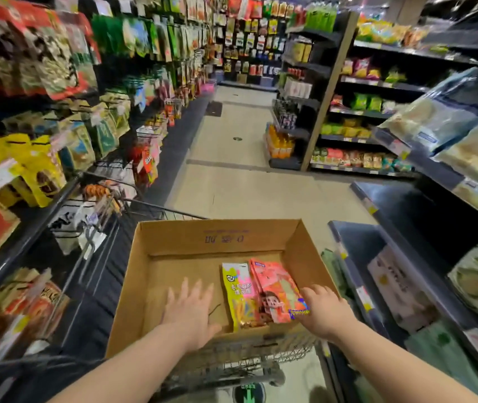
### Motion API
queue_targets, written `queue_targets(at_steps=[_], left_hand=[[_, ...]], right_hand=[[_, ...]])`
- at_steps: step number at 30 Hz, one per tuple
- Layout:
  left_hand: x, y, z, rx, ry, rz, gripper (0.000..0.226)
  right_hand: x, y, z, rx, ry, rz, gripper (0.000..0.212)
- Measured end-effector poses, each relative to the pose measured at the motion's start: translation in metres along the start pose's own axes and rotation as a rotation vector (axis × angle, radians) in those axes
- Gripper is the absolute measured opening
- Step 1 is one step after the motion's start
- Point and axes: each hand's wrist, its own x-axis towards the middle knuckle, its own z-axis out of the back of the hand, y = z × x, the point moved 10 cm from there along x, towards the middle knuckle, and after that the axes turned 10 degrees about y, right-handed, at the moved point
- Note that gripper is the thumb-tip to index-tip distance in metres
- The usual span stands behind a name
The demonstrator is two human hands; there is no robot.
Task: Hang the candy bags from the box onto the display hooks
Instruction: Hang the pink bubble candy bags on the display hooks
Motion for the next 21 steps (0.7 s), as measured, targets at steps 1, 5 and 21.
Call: queue_targets(at_steps=[1, 5, 21], left_hand=[[0.009, -0.002, 0.003, -0.009, -0.003, -0.016, 0.086], [0.045, -0.008, 0.009, -0.038, 0.019, -0.036, 0.088], [0.217, -0.053, -0.036, -0.192, 0.351, 0.075, 0.083]], right_hand=[[0.009, -0.004, 0.001, 0.014, 0.014, -0.013, 0.06], [0.052, -0.019, -0.002, 0.027, 0.088, -0.045, 0.058], [0.256, -0.063, -0.09, 0.356, 0.473, -0.086, 0.068]])
